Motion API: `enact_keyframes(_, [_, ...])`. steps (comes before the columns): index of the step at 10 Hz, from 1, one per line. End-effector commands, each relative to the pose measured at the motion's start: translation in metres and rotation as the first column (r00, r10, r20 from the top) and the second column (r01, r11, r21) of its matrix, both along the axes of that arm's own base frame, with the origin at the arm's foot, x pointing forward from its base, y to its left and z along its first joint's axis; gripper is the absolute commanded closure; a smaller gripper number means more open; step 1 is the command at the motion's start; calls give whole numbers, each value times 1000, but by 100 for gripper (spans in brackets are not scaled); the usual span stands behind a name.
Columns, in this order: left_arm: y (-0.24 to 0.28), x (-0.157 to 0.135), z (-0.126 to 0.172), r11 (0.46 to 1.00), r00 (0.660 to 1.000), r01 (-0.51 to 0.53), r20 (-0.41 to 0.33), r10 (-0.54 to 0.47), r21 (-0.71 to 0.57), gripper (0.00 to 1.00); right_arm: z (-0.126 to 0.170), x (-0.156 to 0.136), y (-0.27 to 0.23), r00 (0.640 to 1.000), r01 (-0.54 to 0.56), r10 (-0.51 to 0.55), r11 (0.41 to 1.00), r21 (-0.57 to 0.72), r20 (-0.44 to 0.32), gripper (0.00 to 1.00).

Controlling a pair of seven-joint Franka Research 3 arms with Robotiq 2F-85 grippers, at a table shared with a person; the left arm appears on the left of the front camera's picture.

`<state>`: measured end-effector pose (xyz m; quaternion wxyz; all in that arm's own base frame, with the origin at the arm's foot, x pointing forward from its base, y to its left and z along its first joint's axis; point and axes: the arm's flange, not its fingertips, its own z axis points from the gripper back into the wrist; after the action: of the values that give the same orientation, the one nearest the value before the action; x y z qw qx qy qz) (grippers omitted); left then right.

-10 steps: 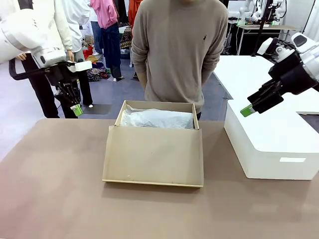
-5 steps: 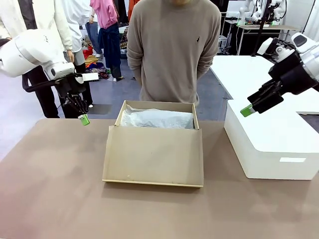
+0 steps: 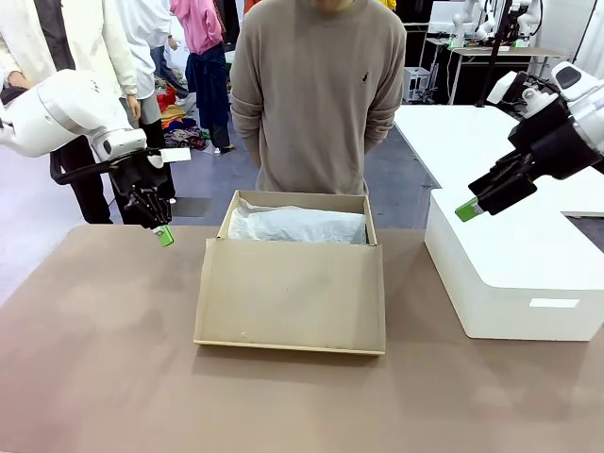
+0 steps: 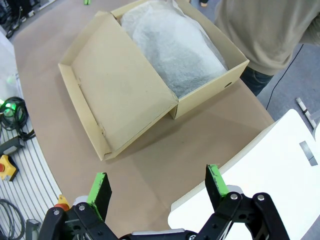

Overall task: Pack the shoes into the box.
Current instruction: Close the Shoes Box.

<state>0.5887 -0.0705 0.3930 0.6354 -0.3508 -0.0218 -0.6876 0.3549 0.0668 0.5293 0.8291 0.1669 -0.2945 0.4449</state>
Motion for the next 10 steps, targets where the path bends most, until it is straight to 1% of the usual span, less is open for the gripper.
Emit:
enact_keyframes(1, [2,0,4,1000,1000,-6,10,6,1,100,-1,2,0,1000,-7,7,1000,16,3,0])
enact_keyframes(5, [1,1,1,1000,1000,-2,3,2,0,100,-1,2,0,1000,-7,7,1000,16,3,0])
enact_keyframes(7, [3,8,-18,1000,1000,15,-21,-16,-13,100,-1,2,0,1000,-7,7,1000,16,3,0])
enact_keyframes(10, [4,15,-41,998,999,-27,-38,25,-52,100,-1,2,0,1000,-7,7,1000,16,3,0])
